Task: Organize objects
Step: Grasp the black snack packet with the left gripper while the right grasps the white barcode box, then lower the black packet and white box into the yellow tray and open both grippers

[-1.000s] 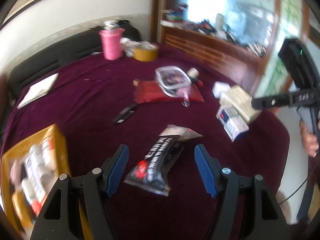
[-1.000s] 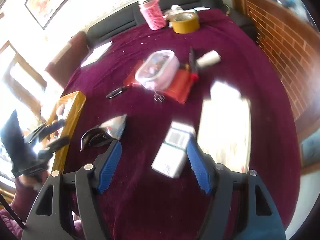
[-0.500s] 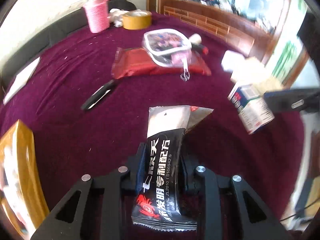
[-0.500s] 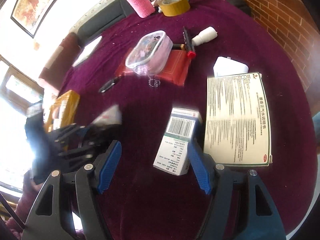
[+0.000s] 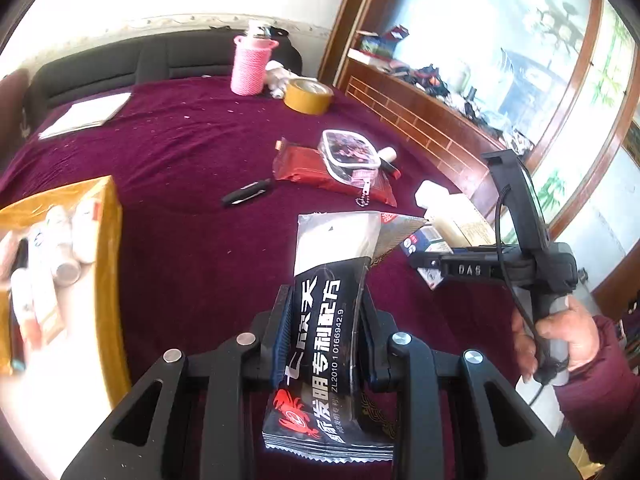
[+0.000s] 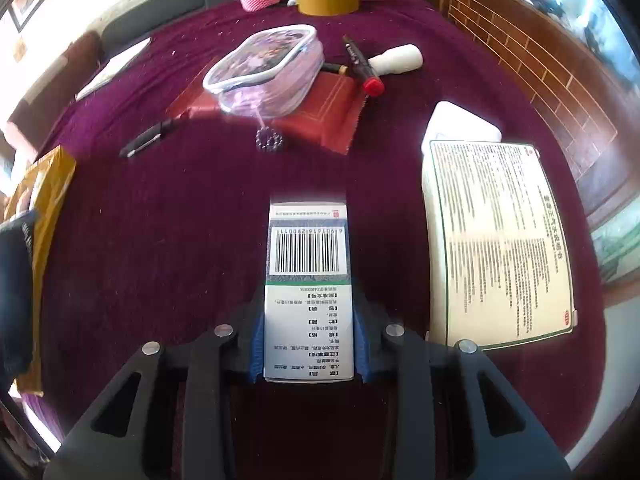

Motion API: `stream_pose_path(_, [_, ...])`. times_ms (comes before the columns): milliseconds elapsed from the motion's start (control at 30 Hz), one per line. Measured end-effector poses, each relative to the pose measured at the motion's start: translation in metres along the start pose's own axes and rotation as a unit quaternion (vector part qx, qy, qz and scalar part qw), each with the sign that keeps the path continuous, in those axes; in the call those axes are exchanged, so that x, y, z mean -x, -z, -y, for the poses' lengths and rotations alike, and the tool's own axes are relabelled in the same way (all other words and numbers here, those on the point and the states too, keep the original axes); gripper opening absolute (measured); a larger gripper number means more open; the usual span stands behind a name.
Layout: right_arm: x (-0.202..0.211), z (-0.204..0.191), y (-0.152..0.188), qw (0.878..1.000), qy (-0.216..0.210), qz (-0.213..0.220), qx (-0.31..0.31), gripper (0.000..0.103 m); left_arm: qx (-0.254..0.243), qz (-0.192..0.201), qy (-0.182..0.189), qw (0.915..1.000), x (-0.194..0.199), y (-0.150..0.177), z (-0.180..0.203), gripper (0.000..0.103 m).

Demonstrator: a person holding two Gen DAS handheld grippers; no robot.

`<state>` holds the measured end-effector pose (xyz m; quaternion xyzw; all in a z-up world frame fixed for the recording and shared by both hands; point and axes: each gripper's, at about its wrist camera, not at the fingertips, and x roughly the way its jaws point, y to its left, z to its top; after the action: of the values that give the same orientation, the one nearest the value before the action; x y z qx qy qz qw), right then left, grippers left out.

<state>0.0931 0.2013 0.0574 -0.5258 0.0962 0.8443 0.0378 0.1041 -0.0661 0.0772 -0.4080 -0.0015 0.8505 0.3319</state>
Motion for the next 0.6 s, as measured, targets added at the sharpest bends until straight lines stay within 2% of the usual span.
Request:
stream_pose_path(133, [0.008,0.013,0.002,0.999,-0.036,0.015,-0.032,0.032,0.033,0.018,-0.002,0.9993,0.019,0.011,-0.013,0.025])
stream_pose_path(300, [0.041,0.002,0.000,0.991,-0.120,0.041,-0.035,0.032,0.092,0.038,-0.022,0.9948,0.059,0.022,-0.050,0.025])
stream_pose_path(433, [0.062,-0.047,-0.008,0.981,-0.188,0.050,0.006,0.032,0.121,0.055,-0.086,0.9874,0.091,0.030,-0.084,0.025])
stream_pose_path(600, [0.057,-0.134,-0.015,0.961,-0.266,0.022,0.068,0.032,0.175,0.035,-0.135,0.9746,0.100,0.047,-0.127,0.025])
